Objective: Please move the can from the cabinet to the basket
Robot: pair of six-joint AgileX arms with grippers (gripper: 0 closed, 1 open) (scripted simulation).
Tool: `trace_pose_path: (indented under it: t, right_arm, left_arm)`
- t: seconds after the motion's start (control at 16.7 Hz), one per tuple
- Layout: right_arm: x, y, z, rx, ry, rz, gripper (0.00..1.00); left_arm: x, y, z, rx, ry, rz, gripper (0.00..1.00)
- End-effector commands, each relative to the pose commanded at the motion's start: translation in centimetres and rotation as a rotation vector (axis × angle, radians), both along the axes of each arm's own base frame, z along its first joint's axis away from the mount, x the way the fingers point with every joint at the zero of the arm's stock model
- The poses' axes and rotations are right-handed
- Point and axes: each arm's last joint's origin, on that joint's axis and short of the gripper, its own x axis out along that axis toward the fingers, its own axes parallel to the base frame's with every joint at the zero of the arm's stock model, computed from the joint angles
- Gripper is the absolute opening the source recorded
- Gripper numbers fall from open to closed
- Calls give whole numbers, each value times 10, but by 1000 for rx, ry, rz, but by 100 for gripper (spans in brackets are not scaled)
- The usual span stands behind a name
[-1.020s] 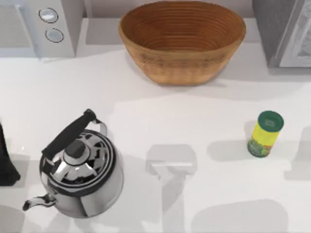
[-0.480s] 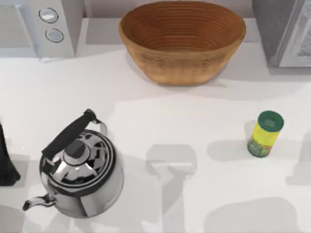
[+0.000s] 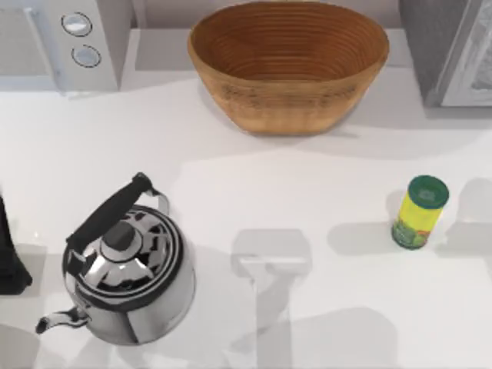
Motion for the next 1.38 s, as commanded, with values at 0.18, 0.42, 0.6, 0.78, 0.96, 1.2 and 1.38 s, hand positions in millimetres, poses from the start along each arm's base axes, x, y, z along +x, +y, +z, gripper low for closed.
trace_pose_path:
  t: [0.18, 0.42, 0.6, 0.78, 0.96, 1.2, 1.38]
  right_arm:
    - [30, 14, 46, 3, -6, -3, 0]
    - [102, 54, 88, 3, 11, -9, 0]
    - [165, 103, 93, -2, 30, -12, 0]
    - [219, 161, 73, -8, 47, -12, 0]
    - [254, 214, 41, -12, 57, -11, 0]
    - [274, 258, 9, -7, 54, -9, 0]
    - [277, 266, 3, -5, 52, -8, 0]
  left_arm:
    - [0, 0, 0, 0, 0, 0, 100]
    - [0, 0, 0, 0, 0, 0, 100]
    - [0, 0, 0, 0, 0, 0, 100]
    - [0, 0, 0, 0, 0, 0, 100]
    - [0, 0, 0, 0, 0, 0, 100]
    - [0, 0, 0, 0, 0, 0, 100]
    - [0, 0, 0, 0, 0, 0, 100]
